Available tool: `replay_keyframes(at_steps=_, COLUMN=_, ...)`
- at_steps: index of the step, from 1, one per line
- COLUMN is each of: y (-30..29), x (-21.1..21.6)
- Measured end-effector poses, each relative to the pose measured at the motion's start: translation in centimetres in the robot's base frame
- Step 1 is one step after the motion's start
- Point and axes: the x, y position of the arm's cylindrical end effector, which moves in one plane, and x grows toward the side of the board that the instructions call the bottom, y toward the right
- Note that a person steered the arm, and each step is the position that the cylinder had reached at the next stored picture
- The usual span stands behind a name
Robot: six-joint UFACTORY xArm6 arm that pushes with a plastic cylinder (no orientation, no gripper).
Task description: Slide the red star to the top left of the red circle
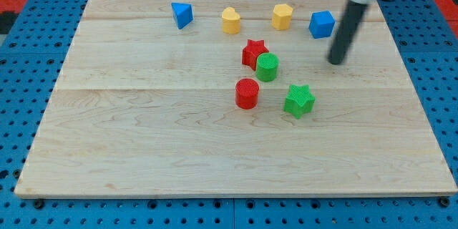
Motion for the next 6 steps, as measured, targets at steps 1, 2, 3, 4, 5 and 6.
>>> replay_keyframes(at_steps=1, y=-7.1, x=-2.8)
replay_keyframes(at_steps=2, y=-10.1, x=-1.1)
replay_keyframes(at_steps=3, y=-10.9, x=2.0)
replay_keyframes(at_steps=4, y=-9.2, x=4.1)
replay_keyframes(at_steps=5, y=-8.3, x=2.2)
replay_keyframes(at_steps=6, y=-4.2, x=2.3)
